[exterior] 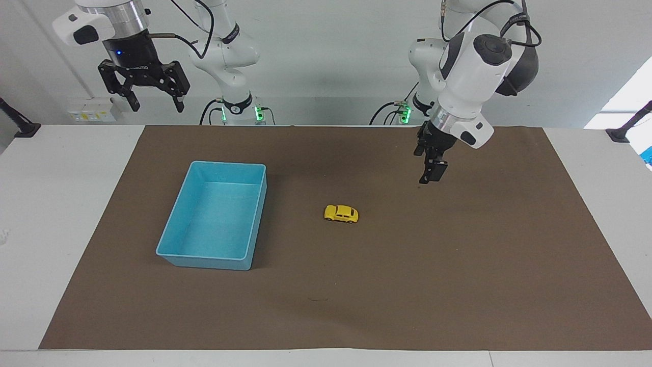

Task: Wind up and store yellow beetle car
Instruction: 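Move the left gripper from rest toward the yellow toy car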

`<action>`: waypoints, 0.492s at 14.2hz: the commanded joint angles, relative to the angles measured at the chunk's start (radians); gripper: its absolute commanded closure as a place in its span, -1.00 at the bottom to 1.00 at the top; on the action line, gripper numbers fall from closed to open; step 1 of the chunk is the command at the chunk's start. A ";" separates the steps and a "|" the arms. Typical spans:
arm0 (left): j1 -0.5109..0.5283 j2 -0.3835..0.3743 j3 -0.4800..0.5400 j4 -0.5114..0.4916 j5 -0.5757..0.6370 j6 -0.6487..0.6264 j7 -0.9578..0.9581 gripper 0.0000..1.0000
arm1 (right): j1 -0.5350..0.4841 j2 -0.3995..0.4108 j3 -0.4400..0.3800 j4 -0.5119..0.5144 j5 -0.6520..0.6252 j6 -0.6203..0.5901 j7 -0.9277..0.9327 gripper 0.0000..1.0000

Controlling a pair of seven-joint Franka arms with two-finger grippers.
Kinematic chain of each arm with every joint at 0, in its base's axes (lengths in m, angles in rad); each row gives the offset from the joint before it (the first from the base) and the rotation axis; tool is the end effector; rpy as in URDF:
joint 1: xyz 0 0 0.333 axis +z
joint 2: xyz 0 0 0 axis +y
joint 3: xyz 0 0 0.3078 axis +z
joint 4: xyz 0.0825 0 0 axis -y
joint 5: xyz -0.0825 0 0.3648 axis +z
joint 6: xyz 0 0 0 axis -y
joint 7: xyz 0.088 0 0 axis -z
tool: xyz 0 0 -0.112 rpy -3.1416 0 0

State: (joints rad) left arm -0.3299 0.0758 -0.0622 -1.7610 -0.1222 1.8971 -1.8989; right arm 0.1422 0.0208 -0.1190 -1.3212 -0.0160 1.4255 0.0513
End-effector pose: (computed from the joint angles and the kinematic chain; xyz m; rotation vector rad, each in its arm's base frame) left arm 0.5271 -0.2272 0.5116 2.1749 2.1150 -0.1305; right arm 0.5223 0.0111 0.6979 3.1234 -0.0483 0.1317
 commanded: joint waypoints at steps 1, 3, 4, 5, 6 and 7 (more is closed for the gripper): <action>-0.072 0.042 0.016 0.001 0.015 0.025 -0.092 -1.00 | 0.000 -0.010 -0.007 -0.003 0.016 -0.007 -0.019 -1.00; -0.128 0.106 0.016 -0.003 0.045 0.063 -0.161 -1.00 | -0.001 -0.010 -0.007 -0.003 0.016 -0.007 -0.019 -1.00; -0.150 0.122 0.016 -0.012 0.046 0.104 -0.198 -1.00 | 0.000 -0.010 -0.007 -0.003 0.017 -0.007 -0.019 -1.00; -0.162 0.142 0.016 -0.012 0.046 0.129 -0.215 -1.00 | -0.001 -0.010 -0.007 -0.003 0.016 -0.007 -0.019 -1.00; -0.175 0.166 0.016 -0.008 0.046 0.143 -0.227 -1.00 | -0.001 -0.010 -0.007 -0.003 0.016 -0.007 -0.019 -1.00; -0.191 0.198 0.018 -0.009 0.047 0.175 -0.233 -1.00 | -0.001 -0.010 -0.007 -0.003 0.016 -0.007 -0.019 -1.00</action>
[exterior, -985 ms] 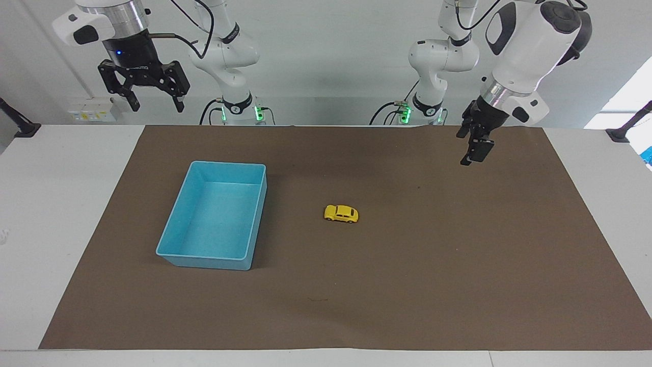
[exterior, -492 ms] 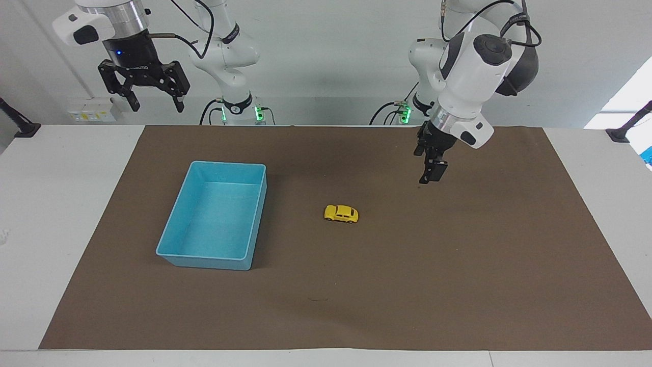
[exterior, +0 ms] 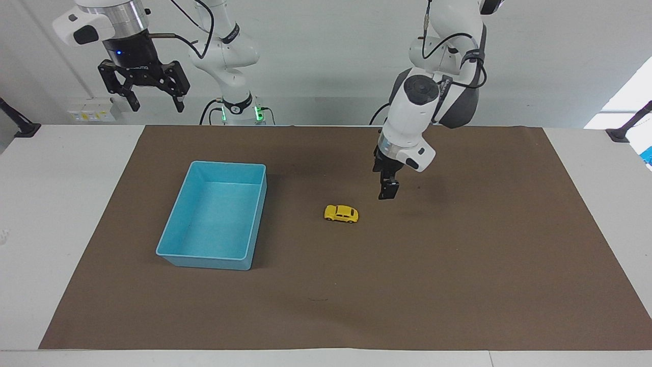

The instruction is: Wind up and store yellow beetle car

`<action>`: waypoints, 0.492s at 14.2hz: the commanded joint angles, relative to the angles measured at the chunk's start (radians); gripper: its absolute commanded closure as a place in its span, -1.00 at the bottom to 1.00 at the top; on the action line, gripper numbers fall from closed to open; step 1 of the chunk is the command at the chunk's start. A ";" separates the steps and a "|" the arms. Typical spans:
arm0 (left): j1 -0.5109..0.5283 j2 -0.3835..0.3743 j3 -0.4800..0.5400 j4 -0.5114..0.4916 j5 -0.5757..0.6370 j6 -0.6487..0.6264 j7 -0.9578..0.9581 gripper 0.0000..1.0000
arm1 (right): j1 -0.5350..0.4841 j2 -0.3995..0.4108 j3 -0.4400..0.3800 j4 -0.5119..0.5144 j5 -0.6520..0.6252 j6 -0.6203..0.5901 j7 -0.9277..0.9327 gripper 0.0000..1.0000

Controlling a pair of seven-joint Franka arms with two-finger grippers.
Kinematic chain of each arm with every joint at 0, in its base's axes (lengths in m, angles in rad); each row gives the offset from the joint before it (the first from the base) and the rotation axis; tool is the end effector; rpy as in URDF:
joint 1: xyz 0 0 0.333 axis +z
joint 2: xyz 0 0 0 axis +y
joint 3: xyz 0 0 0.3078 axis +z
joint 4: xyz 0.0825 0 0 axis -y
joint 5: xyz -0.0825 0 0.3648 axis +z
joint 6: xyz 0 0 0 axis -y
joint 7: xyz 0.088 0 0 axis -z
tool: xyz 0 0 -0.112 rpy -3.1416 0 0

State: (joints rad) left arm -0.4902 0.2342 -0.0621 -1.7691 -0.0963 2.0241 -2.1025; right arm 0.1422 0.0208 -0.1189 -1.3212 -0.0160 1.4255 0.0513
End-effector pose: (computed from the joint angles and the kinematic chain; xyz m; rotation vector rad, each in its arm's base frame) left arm 0.5156 -0.3220 0.4257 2.1626 2.2119 -0.1445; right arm 0.5223 0.0111 0.6979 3.1234 -0.0482 0.1317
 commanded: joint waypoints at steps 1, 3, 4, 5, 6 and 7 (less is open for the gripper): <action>-0.045 0.066 0.016 -0.003 0.021 0.076 -0.030 -1.00 | 0.000 -0.010 -0.007 -0.003 0.016 -0.007 -0.019 -1.00; -0.073 0.120 0.016 0.003 0.030 0.131 -0.028 -1.00 | -0.001 -0.010 -0.007 -0.003 0.017 -0.007 -0.019 -1.00; -0.099 0.166 0.016 0.014 0.059 0.151 -0.030 -1.00 | 0.000 -0.010 -0.007 -0.003 0.016 -0.007 -0.019 -1.00; -0.120 0.203 0.016 0.019 0.067 0.172 -0.031 -1.00 | 0.000 -0.010 -0.007 -0.003 0.016 -0.007 -0.019 -1.00; -0.123 0.208 0.015 0.013 0.066 0.200 -0.031 -1.00 | -0.001 -0.010 -0.007 -0.003 0.017 -0.007 -0.019 -1.00; -0.123 0.209 0.016 0.017 0.066 0.199 -0.031 -1.00 | -0.001 -0.010 -0.007 -0.003 0.018 -0.007 -0.019 -1.00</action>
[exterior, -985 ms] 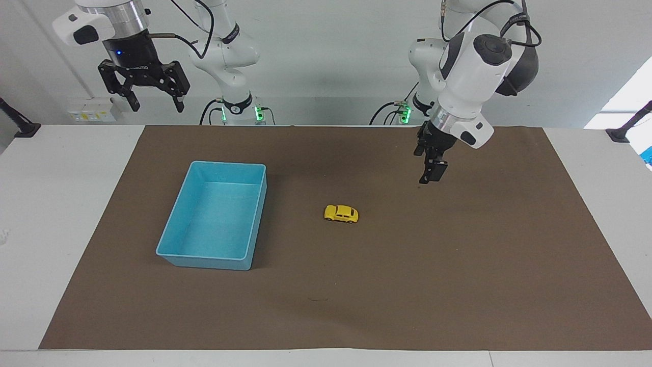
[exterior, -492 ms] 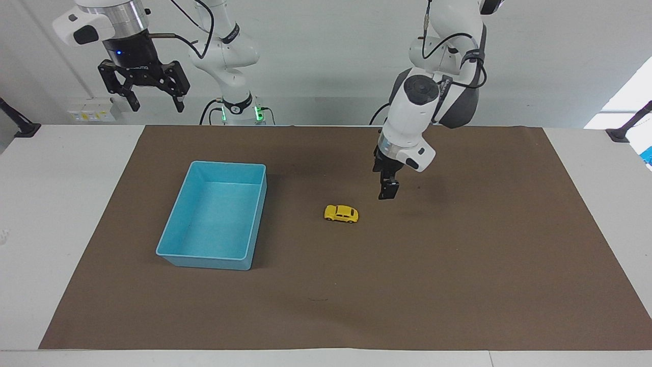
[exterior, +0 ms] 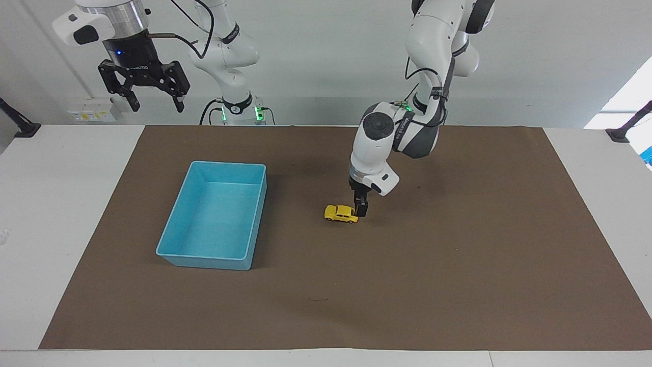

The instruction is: Wind up and store yellow beetle car

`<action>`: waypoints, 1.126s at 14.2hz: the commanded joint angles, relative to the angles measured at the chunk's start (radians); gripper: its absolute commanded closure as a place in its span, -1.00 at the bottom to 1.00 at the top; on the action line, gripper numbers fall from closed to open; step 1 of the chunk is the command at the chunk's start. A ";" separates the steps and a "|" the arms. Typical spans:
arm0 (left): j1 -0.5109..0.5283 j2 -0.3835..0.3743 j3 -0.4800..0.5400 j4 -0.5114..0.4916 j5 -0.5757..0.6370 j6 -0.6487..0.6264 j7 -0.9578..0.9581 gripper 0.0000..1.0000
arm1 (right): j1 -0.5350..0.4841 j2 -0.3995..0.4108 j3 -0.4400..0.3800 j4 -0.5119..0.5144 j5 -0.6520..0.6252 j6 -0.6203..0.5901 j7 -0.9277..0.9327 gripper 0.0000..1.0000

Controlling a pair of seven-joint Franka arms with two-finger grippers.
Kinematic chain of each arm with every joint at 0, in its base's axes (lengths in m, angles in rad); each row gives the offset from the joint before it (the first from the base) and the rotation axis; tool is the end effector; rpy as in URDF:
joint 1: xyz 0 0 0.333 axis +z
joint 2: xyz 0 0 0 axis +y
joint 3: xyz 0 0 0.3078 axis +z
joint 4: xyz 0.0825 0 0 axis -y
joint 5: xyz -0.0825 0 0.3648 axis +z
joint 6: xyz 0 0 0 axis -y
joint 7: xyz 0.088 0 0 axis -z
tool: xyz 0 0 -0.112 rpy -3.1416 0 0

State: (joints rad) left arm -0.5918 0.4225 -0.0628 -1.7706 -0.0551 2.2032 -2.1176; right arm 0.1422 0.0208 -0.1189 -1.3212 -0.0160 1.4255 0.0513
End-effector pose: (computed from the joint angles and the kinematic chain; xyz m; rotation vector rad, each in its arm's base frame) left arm 0.5045 -0.3858 0.3238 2.2792 2.1254 -0.1047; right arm 0.5223 0.0111 0.6979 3.1234 -0.0482 0.1317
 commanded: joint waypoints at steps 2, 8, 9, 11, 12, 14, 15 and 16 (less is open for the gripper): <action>-0.022 0.025 0.015 0.019 0.024 0.053 -0.016 -1.00 | -0.001 -0.010 -0.007 -0.003 0.016 -0.007 -0.019 -1.00; -0.020 0.041 0.015 0.017 0.024 0.102 -0.016 -0.72 | 0.000 -0.010 -0.007 -0.003 0.016 -0.007 -0.019 -1.00; -0.020 0.041 0.015 0.017 0.024 0.101 -0.016 -0.66 | 0.000 -0.010 -0.007 -0.003 0.016 -0.007 -0.019 -1.00; -0.020 0.041 0.015 0.017 0.023 0.101 -0.016 -0.47 | -0.001 -0.010 -0.007 -0.003 0.016 -0.007 -0.019 -1.00; -0.020 0.041 0.015 0.017 0.021 0.102 -0.016 -0.32 | -0.001 -0.010 -0.007 -0.003 0.016 -0.007 -0.019 -1.00; -0.020 0.041 0.015 0.017 0.018 0.101 -0.018 0.35 | -0.001 -0.010 -0.007 -0.003 0.016 -0.007 -0.019 -1.00; -0.016 0.041 0.015 0.016 0.018 0.101 -0.018 0.68 | 0.000 -0.010 -0.007 -0.003 0.016 -0.007 -0.019 -1.00; -0.014 0.041 0.015 0.014 0.012 0.102 -0.027 0.76 | -0.001 -0.010 -0.007 -0.003 0.016 -0.007 -0.019 -1.00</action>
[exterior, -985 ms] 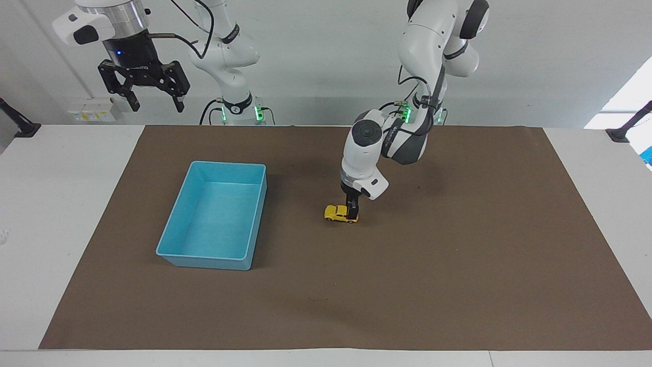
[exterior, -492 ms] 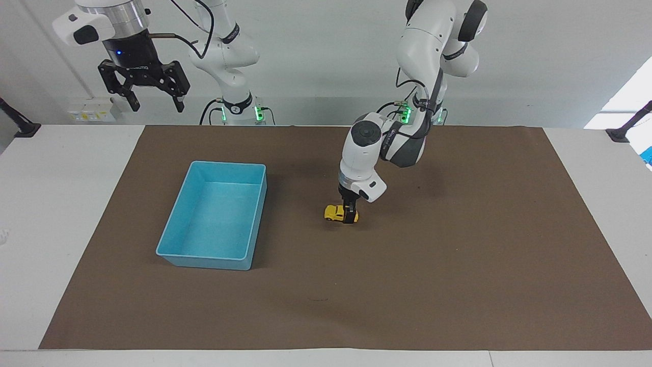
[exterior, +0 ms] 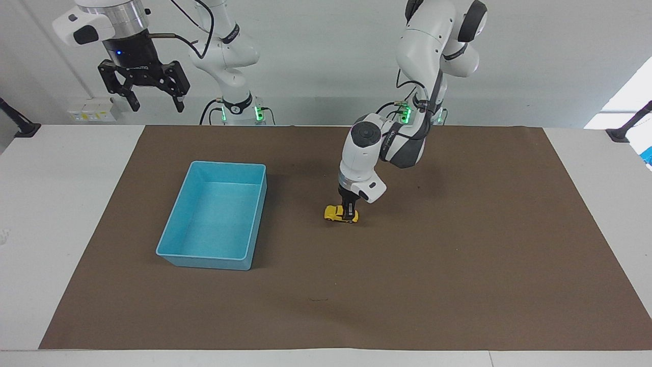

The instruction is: Wind up and store yellow beetle car

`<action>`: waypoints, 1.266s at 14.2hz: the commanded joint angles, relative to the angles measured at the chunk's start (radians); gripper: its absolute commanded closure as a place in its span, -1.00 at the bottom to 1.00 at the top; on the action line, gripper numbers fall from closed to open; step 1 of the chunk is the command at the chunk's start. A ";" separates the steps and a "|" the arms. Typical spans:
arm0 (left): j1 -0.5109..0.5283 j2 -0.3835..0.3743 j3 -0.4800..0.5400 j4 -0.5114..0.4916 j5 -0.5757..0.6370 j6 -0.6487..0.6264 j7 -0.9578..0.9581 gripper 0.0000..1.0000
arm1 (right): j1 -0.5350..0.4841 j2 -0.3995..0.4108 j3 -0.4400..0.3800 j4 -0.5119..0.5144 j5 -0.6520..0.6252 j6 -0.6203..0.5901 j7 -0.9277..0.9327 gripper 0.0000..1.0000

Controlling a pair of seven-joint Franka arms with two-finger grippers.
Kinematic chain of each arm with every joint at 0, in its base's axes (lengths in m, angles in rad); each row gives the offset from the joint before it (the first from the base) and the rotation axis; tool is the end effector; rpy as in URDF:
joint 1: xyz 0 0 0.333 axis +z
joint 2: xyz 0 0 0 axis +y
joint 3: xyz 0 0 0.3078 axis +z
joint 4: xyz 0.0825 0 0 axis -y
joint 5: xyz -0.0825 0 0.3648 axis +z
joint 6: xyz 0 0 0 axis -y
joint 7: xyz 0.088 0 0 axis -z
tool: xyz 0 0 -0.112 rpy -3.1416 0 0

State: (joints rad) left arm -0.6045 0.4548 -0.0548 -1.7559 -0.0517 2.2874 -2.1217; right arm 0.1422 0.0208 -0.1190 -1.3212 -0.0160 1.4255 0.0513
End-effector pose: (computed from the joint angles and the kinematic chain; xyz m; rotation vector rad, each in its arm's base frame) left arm 0.5130 -0.3952 0.3171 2.2327 2.0828 -0.0752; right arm 0.5223 0.0111 0.6979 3.1234 -0.0483 0.1317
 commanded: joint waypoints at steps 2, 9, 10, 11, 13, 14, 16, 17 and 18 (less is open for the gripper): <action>0.003 0.008 0.007 -0.002 0.007 0.018 -0.110 0.75 | -0.001 -0.010 -0.007 -0.003 0.016 -0.007 -0.019 -1.00; 0.032 0.008 0.010 -0.025 0.013 -0.005 -0.120 0.75 | -0.001 -0.010 -0.007 -0.003 0.016 -0.007 -0.019 -1.00; 0.043 0.007 0.010 -0.033 0.015 -0.005 -0.098 0.74 | 0.000 -0.010 -0.007 -0.003 0.016 -0.007 -0.019 -1.00; 0.055 0.007 0.012 -0.039 0.015 -0.006 -0.089 0.74 | -0.001 -0.010 -0.007 -0.003 0.016 -0.007 -0.019 -1.00; 0.089 0.005 0.013 -0.043 0.018 -0.025 -0.074 0.74 | -0.001 -0.010 -0.007 -0.003 0.016 -0.007 -0.019 -1.00; 0.103 0.004 0.013 -0.051 0.018 -0.034 -0.055 0.74 | 0.000 -0.010 -0.007 -0.003 0.016 -0.007 -0.019 -1.00; 0.120 -0.004 0.018 -0.076 0.021 -0.034 -0.040 0.74 | 0.000 -0.010 -0.007 -0.003 0.016 -0.007 -0.019 -1.00; 0.130 -0.004 0.023 -0.079 0.021 -0.034 -0.034 0.73 | 0.000 -0.010 -0.007 -0.003 0.016 -0.007 -0.019 -1.00; 0.144 -0.004 0.023 -0.079 0.021 -0.037 -0.021 0.71 | -0.001 -0.010 -0.007 -0.003 0.016 -0.007 -0.019 -1.00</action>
State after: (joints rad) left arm -0.4930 0.4149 -0.0482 -1.7998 -0.0527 2.2107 -2.1770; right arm 0.1422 0.0207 -0.1190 -1.3212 -0.0160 1.4255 0.0513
